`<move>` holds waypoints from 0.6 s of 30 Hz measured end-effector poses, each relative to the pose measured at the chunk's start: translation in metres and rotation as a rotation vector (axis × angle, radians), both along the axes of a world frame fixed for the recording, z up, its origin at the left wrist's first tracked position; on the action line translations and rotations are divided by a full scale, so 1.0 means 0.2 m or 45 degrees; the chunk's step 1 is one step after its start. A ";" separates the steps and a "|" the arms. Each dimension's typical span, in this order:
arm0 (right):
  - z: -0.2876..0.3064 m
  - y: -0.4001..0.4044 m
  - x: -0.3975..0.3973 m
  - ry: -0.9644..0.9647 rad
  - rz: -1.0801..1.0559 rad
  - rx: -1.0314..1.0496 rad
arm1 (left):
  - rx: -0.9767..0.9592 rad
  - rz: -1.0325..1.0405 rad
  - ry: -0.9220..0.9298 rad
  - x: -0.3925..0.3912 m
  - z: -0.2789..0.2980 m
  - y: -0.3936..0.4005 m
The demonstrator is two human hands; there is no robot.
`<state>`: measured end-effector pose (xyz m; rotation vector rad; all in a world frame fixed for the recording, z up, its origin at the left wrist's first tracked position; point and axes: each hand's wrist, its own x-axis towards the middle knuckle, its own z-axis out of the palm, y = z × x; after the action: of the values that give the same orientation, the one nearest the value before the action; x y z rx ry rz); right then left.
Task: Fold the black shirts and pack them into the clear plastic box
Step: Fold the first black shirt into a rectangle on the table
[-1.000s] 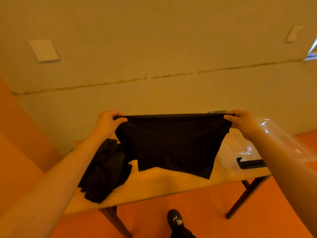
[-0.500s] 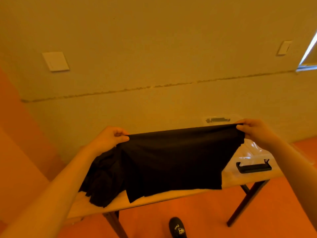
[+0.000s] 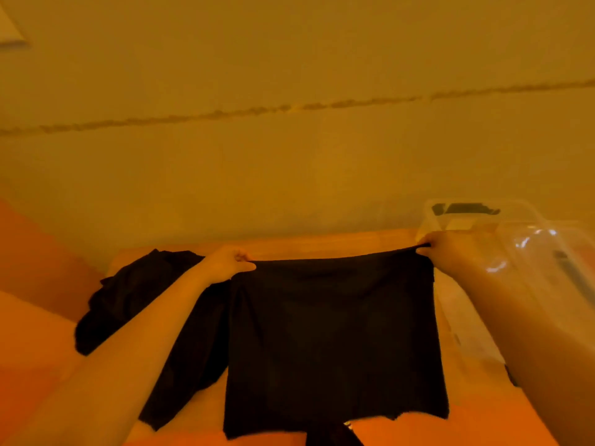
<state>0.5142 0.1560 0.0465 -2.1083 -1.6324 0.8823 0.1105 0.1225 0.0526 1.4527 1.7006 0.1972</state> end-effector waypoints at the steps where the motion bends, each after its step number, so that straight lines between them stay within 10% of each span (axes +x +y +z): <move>1: -0.11 0.12 -0.03 -0.138 0.002 -0.051 | -0.041 0.014 0.024 0.02 -0.09 0.10; 4: -0.38 0.42 -0.07 -0.436 -0.022 -0.106 | -0.052 0.135 0.002 0.07 -0.34 0.36; 13: -0.66 0.73 -0.10 -0.289 -0.130 0.050 | 0.504 0.263 0.478 0.09 -0.70 0.64; 18: -0.68 0.40 -0.29 -0.569 0.304 0.408 | 0.618 -0.158 0.527 0.33 -0.74 0.33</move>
<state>0.4571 0.2357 -0.0888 -2.0013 -2.1129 0.1827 0.1759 0.1879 -0.0963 2.0644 1.9691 0.2692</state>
